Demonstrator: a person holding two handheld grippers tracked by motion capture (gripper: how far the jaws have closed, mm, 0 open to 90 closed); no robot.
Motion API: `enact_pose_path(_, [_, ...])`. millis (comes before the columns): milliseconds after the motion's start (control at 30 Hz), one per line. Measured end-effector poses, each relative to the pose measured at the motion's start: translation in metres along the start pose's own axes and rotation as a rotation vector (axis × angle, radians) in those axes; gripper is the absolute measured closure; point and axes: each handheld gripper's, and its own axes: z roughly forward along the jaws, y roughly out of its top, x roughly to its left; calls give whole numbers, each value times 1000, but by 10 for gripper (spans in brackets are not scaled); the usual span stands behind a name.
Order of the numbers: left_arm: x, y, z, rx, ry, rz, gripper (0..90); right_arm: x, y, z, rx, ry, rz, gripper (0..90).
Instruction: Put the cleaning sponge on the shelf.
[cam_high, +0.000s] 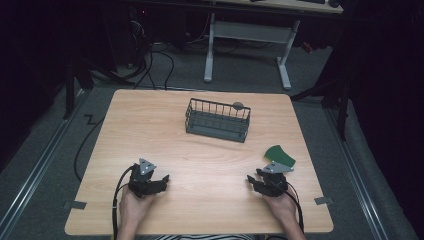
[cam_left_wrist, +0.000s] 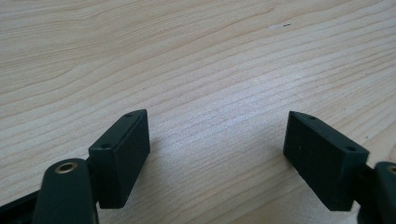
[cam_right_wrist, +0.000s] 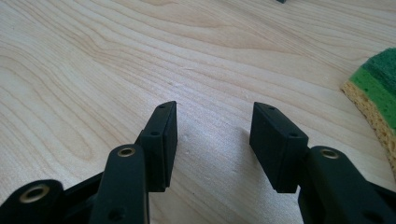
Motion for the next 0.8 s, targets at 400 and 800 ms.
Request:
enact_pose_path(400, [1,7,-4,-19,1,-17,345,-2,3,-4,-11,-23,50,613])
enact_pose_path(800, [-4,45,-6,-57,-46,-7,380,-19,29,-25,-78,13,62,684])
